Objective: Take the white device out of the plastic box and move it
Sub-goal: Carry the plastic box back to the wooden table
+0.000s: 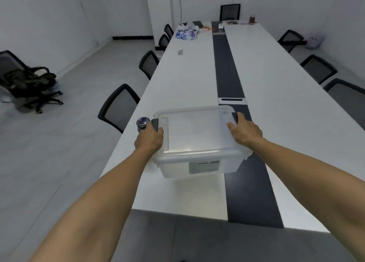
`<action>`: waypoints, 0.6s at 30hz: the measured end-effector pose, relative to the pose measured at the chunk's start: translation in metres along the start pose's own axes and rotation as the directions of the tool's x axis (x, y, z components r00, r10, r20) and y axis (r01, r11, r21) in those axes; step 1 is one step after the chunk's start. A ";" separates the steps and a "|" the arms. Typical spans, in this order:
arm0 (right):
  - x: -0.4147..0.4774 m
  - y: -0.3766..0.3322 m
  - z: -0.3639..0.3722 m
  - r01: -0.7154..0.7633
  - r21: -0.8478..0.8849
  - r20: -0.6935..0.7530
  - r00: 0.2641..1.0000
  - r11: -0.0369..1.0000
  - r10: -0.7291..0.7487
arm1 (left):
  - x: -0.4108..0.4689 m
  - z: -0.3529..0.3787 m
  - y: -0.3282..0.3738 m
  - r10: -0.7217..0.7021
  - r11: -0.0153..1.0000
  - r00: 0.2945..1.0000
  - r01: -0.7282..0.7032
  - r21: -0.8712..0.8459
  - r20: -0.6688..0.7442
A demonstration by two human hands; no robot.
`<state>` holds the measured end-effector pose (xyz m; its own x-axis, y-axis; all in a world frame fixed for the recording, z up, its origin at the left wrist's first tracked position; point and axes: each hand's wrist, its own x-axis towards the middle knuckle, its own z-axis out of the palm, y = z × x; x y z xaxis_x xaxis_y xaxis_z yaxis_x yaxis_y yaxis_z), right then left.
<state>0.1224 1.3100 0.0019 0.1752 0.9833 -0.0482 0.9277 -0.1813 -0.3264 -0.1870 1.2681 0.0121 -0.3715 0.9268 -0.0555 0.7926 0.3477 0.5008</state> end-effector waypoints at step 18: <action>-0.174 -0.196 0.016 0.722 0.113 0.196 0.658 0.683 -0.727 | -0.278 -0.146 -0.166 -0.611 0.771 0.707 0.634 -0.064 -0.355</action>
<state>-0.0953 1.1751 0.0593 -0.6242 0.7810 0.0202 0.7229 0.5871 -0.3644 -0.2854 0.9322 0.0705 -0.9190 0.3923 -0.0384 0.3444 0.8466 0.4057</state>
